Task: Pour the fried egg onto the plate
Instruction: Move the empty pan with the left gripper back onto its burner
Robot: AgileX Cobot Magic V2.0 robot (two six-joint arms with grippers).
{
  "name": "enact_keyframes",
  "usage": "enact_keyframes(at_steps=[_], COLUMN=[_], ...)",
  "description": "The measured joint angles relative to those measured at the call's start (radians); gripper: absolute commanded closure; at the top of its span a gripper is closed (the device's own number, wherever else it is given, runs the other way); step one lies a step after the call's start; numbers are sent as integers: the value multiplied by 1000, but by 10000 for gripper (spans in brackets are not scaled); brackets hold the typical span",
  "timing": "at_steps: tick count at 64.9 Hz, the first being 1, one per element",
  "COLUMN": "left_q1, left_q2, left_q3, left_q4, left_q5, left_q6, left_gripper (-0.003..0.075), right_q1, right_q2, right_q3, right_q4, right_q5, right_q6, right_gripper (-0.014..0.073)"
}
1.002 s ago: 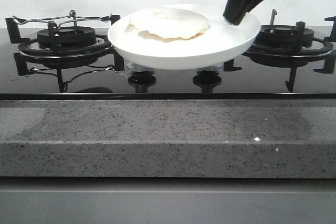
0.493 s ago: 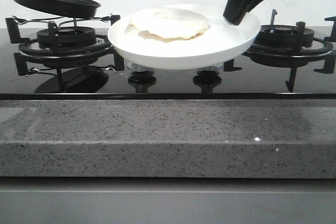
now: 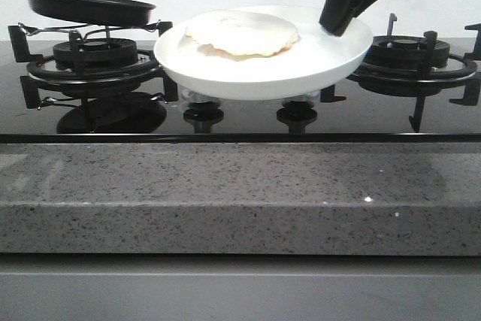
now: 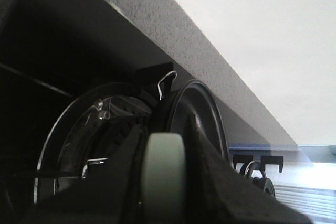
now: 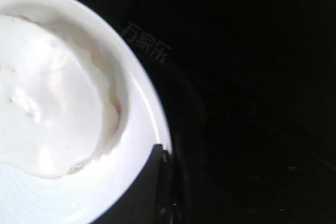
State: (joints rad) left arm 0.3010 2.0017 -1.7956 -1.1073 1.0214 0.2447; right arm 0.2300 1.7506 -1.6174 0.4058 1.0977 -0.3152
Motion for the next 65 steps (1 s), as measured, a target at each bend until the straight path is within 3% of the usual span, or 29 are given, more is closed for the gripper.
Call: enact_keyframes(at_steps=[7,19,26,46,65], left_q1=[-4,-4,-4,12,44], left_q2=[12,12,13,13,-8], left_q3=[0,0,0,-2,-2], left_q4=[0,36,96,159,168], left_q5=[5,9,21,89,164], left_q6=[-11,-13,-13,3,3], left_gripper=[657,454,386,256,258], right_q1=[0,0,0,0,0], right_q2=[0,0,0,0,0], right_q3=[0,0,0,0,0], right_q4=[0,0,0,0,0], right_q5=[0,0,0,0,0], right_q6=[0,0,0,0,0], right_gripper=[661,661,661,661,661])
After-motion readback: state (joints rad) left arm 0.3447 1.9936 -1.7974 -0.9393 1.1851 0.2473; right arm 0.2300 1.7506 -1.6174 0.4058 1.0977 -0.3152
